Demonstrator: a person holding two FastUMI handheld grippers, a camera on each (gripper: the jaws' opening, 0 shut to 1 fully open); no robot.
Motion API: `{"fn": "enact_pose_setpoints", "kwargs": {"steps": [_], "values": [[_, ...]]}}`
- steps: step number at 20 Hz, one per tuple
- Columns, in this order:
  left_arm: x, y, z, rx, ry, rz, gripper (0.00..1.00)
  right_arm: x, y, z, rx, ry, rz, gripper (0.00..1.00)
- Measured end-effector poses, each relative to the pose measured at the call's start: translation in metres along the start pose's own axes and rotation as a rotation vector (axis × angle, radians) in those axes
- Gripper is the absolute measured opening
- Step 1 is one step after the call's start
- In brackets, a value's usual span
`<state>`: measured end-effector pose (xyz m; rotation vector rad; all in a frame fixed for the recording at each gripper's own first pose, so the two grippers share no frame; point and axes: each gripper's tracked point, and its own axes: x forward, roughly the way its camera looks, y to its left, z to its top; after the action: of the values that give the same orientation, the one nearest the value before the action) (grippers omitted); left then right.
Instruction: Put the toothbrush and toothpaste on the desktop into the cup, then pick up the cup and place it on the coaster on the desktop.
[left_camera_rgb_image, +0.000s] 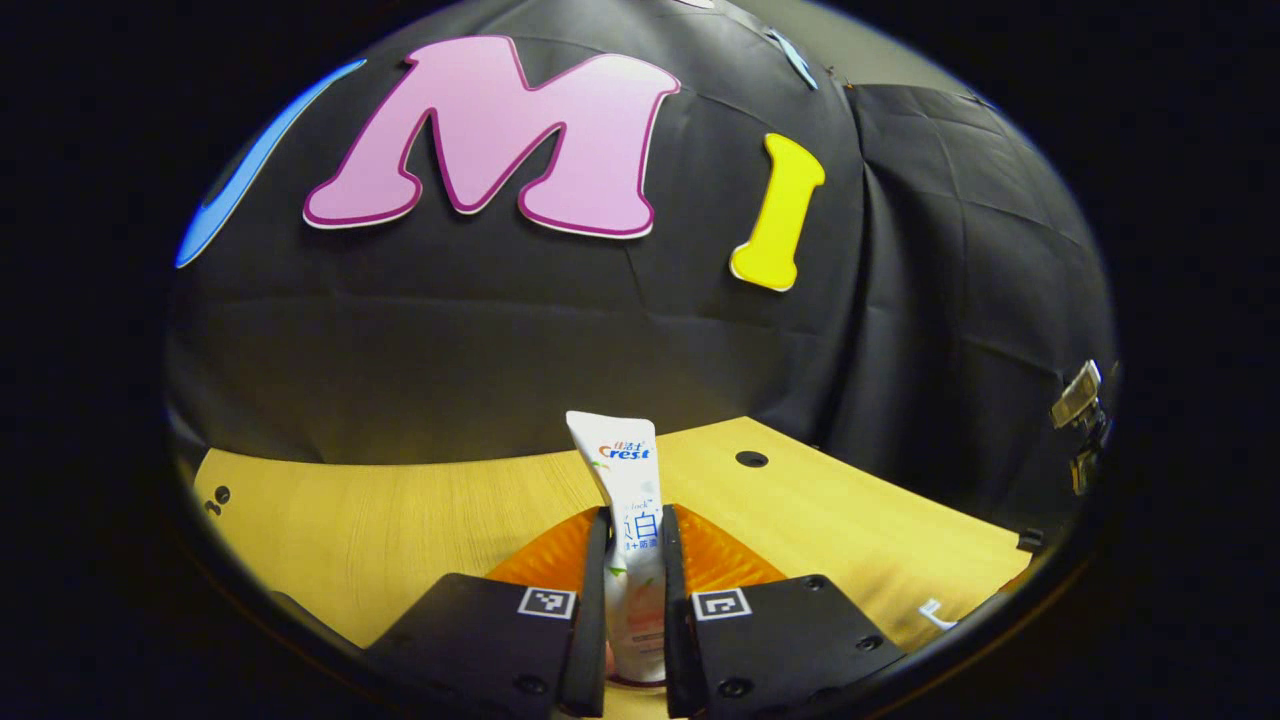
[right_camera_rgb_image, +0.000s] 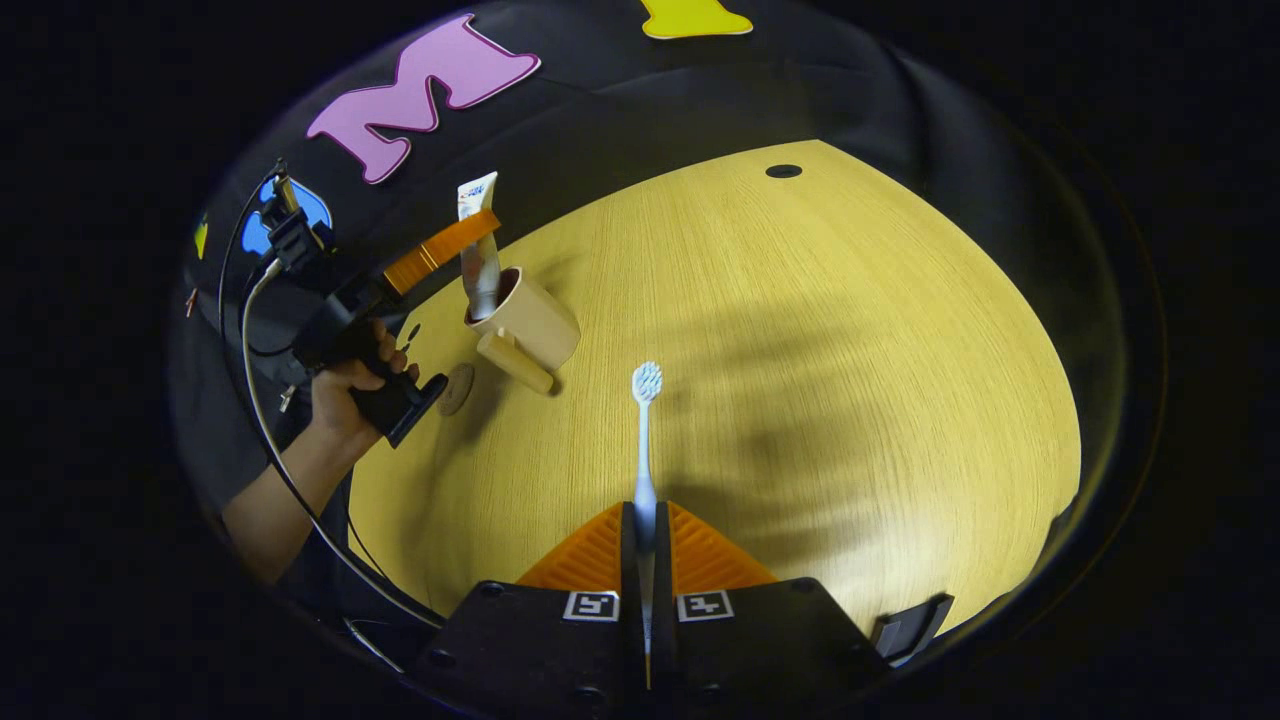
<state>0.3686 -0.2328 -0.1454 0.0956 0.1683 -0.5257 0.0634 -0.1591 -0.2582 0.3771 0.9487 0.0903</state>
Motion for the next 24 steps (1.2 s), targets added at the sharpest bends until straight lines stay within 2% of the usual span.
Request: {"fn": "enact_pose_setpoints", "kwargs": {"steps": [1,2,4,5,8,9,10,13,17,21,24], "values": [[-0.004,0.002,-0.006,0.016,0.002,0.011,0.34,0.002,0.0,0.001,0.0,0.002,0.002,0.06],[-0.007,0.005,-0.009,0.028,0.001,0.029,0.31,0.003,0.001,0.002,0.001,0.003,0.003,0.06],[-0.011,0.009,-0.012,0.021,0.001,0.051,0.35,0.003,0.003,0.003,0.0,-0.005,0.009,0.06],[-0.018,0.012,-0.012,0.012,0.001,0.07,0.43,0.003,0.004,0.005,-0.002,-0.015,0.015,0.06],[-0.044,0.017,-0.008,-0.017,0.008,0.113,0.83,0.001,0.011,0.024,-0.033,-0.059,0.028,0.06],[-0.057,0.016,-0.007,-0.026,0.01,0.121,0.8,-0.001,0.015,0.035,-0.046,-0.081,0.033,0.06],[-0.071,0.014,-0.007,-0.031,0.016,0.127,0.96,-0.001,0.022,0.046,-0.056,-0.104,0.041,0.06],[-0.113,0.009,-0.01,-0.034,0.029,0.165,0.99,-0.005,0.043,0.085,-0.08,-0.185,0.087,0.06],[-0.166,-0.009,-0.025,-0.131,0.072,0.178,0.98,0.001,0.079,0.136,-0.12,-0.289,0.156,0.06],[-0.202,-0.014,-0.041,-0.117,0.146,0.192,0.98,0.013,0.116,0.178,-0.133,-0.4,0.228,0.06],[-0.222,-0.015,-0.043,-0.17,0.167,0.209,0.98,0.025,0.139,0.2,-0.129,-0.445,0.278,0.06]]}}
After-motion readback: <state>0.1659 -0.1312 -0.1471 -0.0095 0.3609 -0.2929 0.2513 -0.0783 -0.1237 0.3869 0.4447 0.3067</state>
